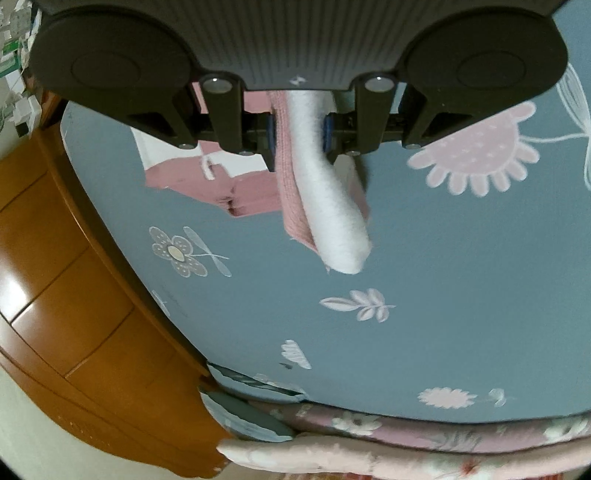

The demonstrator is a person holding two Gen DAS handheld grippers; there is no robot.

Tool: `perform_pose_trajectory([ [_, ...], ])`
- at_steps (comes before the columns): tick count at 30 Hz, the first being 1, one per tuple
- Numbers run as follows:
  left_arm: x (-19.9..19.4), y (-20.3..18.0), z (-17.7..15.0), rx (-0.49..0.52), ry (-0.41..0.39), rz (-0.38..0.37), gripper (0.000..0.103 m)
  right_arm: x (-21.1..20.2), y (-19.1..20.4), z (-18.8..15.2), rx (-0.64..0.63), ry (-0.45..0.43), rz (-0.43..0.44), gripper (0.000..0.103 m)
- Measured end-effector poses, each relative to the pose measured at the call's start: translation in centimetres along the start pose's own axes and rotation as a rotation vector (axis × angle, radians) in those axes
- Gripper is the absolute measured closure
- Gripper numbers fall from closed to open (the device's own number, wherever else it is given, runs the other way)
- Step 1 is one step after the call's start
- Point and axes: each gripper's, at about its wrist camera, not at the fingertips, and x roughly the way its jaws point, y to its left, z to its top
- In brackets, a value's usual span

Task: Fold clothes
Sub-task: 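Lift the gripped edge and fold the sweater over onto itself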

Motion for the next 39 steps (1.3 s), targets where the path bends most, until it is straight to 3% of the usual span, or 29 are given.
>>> perform_pose_trajectory([
  [8, 1.7, -6.7, 1.3, 0.063, -0.010, 0.005, 0.082, -2.0, -6.0, -2.2, 0.162, -0.030, -0.041, 0.093],
  [22, 10.3, -17.8, 0.1, 0.208, 0.072, 0.030, 0.082, -4.0, -13.4, -8.9, 0.392, 0.020, -0.110, 0.093],
  [39, 17.2, -23.3, -3.4, 0.304, 0.156, 0.072, 0.079, -4.3, -18.0, -15.4, 0.619, 0.100, -0.100, 0.092],
])
